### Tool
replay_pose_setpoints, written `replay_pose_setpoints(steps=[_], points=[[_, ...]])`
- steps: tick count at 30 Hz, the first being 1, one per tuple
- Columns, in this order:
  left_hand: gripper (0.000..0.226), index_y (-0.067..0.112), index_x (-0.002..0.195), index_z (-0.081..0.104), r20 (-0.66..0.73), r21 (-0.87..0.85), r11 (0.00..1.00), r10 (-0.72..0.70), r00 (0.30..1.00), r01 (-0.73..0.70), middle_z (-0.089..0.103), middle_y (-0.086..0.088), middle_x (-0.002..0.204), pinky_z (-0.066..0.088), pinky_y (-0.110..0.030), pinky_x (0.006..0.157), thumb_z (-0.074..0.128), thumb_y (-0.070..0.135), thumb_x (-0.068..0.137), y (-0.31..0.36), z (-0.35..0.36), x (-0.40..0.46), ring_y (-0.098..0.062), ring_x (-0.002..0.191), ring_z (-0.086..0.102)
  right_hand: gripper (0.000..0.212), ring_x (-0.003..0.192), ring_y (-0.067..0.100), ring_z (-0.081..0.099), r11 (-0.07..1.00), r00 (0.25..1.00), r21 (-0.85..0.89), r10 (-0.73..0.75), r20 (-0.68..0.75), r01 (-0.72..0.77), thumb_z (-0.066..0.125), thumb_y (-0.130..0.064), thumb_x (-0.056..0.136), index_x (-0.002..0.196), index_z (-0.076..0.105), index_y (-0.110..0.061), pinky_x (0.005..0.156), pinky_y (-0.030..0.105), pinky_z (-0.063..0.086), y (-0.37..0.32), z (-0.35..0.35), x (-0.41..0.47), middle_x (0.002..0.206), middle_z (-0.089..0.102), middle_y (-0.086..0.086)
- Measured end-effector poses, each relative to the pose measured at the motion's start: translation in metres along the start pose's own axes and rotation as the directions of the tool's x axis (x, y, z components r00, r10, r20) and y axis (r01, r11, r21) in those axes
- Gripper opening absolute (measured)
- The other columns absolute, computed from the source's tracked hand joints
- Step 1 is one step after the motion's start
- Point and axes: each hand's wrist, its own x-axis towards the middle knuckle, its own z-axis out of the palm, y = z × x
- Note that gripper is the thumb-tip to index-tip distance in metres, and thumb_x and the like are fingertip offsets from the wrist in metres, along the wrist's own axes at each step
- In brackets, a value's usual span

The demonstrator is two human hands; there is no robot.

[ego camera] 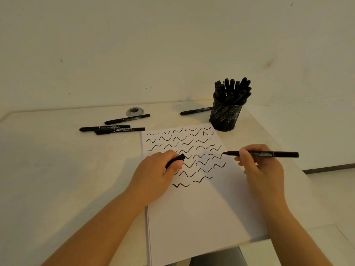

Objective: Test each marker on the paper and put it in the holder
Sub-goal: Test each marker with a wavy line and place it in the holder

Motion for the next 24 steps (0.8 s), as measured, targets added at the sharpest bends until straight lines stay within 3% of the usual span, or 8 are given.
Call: replay_pose_setpoints(steps=[4,12,21,24], points=[[0.017,0.026,0.093,0.061,-0.053,-0.01,0.999,0.041,0.998,-0.042,0.049,0.021,0.064,0.032,-0.01,0.057,0.049,0.037,0.09,0.002,-0.002,-0.001,0.004,0.068,0.049,0.013,0.05,-0.001,0.056,0.989,0.998,0.144,0.011,0.055,-0.019,0.059,-0.012,0.086,0.078,0.061,-0.022,0.049,0.009,0.042,-0.014,0.012,0.011,0.055,0.064,-0.013],[0.018,0.025,0.1,0.064,-0.081,-0.059,0.997,0.036,0.996,-0.041,0.052,0.025,0.072,0.035,-0.003,0.062,0.054,0.034,0.089,0.002,-0.007,-0.001,0.014,0.069,0.05,0.03,0.049,0.011,0.049,0.849,0.966,0.495,0.067,0.25,-0.187,0.047,-0.02,0.094,0.071,0.067,-0.02,0.046,0.021,0.04,-0.03,0.047,0.024,0.052,0.057,-0.002],[0.017,0.025,0.096,0.064,-0.071,-0.069,0.997,0.034,0.997,-0.039,0.054,0.024,0.07,0.037,-0.005,0.059,0.054,0.036,0.087,0.004,-0.005,-0.001,0.012,0.064,0.051,0.036,0.046,0.011,0.048,0.795,0.936,0.544,0.086,0.34,-0.271,0.046,-0.01,0.091,0.062,0.061,-0.025,0.045,0.018,0.039,-0.011,0.049,0.018,0.049,0.056,-0.003],[0.013,0.025,0.094,0.064,-0.067,-0.087,0.996,0.03,0.997,-0.036,0.054,0.023,0.067,0.037,-0.005,0.058,0.056,0.033,0.088,0.004,-0.005,-0.002,0.01,0.058,0.051,0.018,0.045,0.011,0.048,0.802,0.926,0.527,0.082,0.369,-0.281,0.051,-0.018,0.081,0.065,0.057,-0.02,0.044,0.017,0.038,-0.013,0.05,0.018,0.048,0.056,-0.001]])
